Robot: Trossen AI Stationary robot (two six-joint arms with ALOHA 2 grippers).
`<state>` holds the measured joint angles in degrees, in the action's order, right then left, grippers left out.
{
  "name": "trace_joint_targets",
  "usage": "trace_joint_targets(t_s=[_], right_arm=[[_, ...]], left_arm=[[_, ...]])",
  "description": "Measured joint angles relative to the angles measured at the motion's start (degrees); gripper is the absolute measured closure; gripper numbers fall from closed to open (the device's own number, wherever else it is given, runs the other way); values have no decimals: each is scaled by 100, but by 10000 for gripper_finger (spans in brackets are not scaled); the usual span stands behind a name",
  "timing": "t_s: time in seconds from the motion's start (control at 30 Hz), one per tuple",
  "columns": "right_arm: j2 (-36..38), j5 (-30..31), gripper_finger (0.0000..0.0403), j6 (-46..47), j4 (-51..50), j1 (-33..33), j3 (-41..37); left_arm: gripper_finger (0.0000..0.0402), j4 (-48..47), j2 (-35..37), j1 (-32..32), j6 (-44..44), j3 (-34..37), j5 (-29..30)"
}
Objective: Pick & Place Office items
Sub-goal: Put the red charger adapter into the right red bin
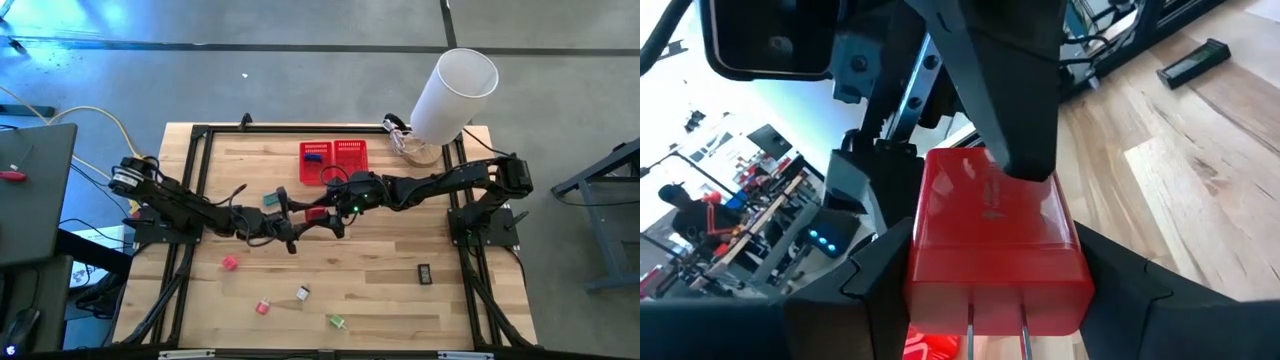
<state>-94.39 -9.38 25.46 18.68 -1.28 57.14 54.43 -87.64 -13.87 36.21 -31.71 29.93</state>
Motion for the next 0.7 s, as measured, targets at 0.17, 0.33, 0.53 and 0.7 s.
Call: trace_joint_targets(t_s=[0.17, 0.33, 0.53, 0.7], right_arm=[[0, -130, 127, -20, -13, 0, 0], [0, -183, 158, -23, -90, -7, 0], [0, -236, 222, -169, -152, -9, -4], [-2, -244, 280, -234, -179, -13, -4]], left_arm=[[201, 0, -6, -2, -3, -2, -4], [201, -2, -6, -2, 0, -4, -12], [201, 1, -6, -7, 42, -6, -46], [201, -15, -6, -7, 141, -6, -18]])
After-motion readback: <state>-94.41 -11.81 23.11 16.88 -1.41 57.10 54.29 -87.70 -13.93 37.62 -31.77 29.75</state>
